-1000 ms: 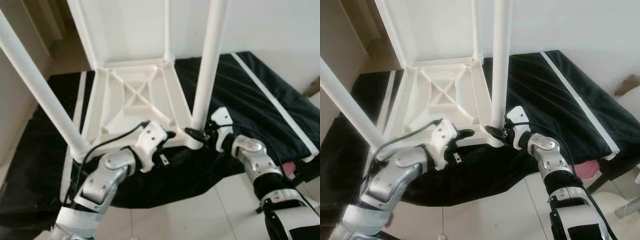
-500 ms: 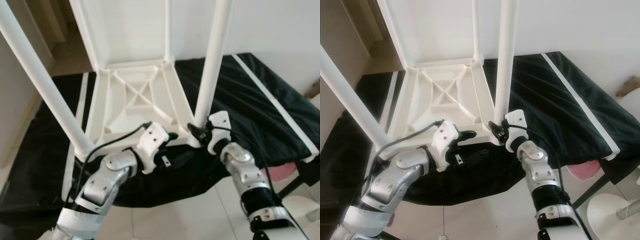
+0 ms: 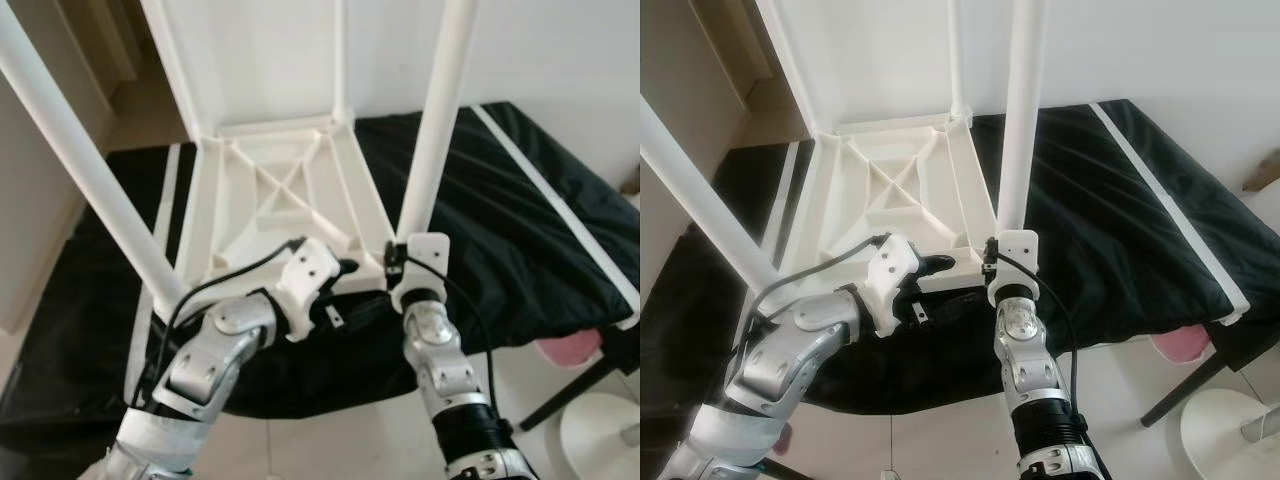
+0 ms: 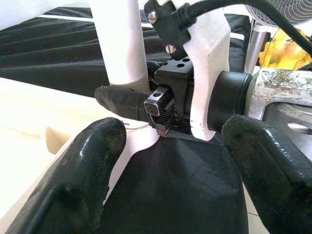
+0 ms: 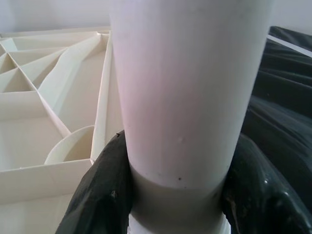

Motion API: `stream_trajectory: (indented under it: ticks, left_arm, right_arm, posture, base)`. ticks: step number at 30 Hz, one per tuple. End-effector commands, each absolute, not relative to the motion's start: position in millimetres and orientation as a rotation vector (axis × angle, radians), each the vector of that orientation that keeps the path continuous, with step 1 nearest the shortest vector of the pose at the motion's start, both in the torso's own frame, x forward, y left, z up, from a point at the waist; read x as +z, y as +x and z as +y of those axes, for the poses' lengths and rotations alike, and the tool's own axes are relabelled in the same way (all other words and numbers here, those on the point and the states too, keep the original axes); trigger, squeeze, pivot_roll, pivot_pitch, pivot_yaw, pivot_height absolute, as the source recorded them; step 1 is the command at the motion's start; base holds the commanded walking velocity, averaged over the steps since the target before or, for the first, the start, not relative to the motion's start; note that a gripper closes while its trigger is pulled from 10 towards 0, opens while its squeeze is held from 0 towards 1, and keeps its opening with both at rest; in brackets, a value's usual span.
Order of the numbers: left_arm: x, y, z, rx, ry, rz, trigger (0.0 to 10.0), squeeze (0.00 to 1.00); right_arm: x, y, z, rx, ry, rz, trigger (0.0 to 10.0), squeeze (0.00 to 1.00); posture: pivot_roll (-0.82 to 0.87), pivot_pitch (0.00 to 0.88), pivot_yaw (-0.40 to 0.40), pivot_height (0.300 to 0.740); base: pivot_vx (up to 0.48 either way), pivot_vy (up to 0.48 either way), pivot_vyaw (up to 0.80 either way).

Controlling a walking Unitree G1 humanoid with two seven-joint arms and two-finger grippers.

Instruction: Building children table

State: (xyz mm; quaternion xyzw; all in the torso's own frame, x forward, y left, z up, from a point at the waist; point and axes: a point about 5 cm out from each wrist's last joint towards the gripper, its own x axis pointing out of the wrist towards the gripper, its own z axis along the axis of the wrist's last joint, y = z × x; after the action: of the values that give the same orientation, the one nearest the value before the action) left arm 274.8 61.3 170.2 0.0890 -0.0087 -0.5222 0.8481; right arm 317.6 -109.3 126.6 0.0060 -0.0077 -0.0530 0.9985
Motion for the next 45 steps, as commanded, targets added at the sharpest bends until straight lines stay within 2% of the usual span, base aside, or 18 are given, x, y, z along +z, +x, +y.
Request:
stream_trajectory:
  ticks: [1,15,16,21,27,32,33,40,45]
  left_arm:
    - [168.8,274.9,60.9,-1.152,0.198,-0.002,10.0,0.0]
    - [168.8,276.1,59.8,-1.152,0.198,-0.01,10.0,0.0]
    - [168.6,275.7,59.5,-1.153,0.197,-0.011,10.0,0.0]
    - [167.9,275.0,58.8,-1.157,0.195,-0.01,10.0,0.0]
    - [168.1,275.9,56.5,-1.165,0.189,-0.015,10.0,0.0]
    - [168.0,274.8,54.0,-1.179,0.187,-0.017,10.0,0.0]
    - [168.2,274.9,53.5,-1.181,0.187,-0.018,10.0,0.0]
    - [169.6,276.8,53.7,-1.188,0.193,-0.021,10.0,0.0]
    - [170.9,277.3,51.0,-1.192,0.195,-0.028,10.0,0.0]
  right_arm:
    - [107.5,311.6,-118.9,-0.171,0.031,0.081,10.0,0.0]
    - [122.3,309.9,-120.9,-0.191,0.01,0.007,10.0,0.0]
    - [125.3,309.6,-123.0,-0.18,0.016,-0.012,10.0,1.0]
    - [132.7,308.1,-127.1,-0.131,0.031,-0.061,10.0,1.0]
    - [144.6,309.5,-145.5,0.122,0.006,-0.133,10.0,1.0]
    - [145.9,313.3,-156.0,0.283,-0.026,-0.107,10.0,1.0]
    - [147.3,314.5,-159.2,0.343,-0.046,-0.103,10.0,0.0]
    - [148.8,323.9,-161.0,0.532,-0.109,-0.075,10.0,0.0]
    - [149.2,341.9,-144.0,0.648,-0.18,-0.055,10.0,0.0]
  posture:
    - [0.07,0.0,0.073,0.74]
    - [0.06,0.0,0.067,0.74]
    - [0.05,0.0,0.069,0.74]
    - [0.05,0.0,0.069,0.74]
    - [0.02,0.0,0.069,0.74]
    - [0.01,0.0,0.071,0.74]
    - [0.01,0.0,0.073,0.74]
    - [0.01,0.0,0.077,0.74]
    - [0.02,0.0,0.078,0.74]
  base:
    - [0.0,0.0,0.0]
    - [0.0,0.0,0.0]
    - [0.0,0.0,0.0]
    - [0.0,0.0,0.0]
    - [0.0,0.0,0.0]
    - [0.0,0.0,0.0]
    - [0.0,0.0,0.0]
    - [0.0,0.0,0.0]
    - [0.0,0.0,0.0]
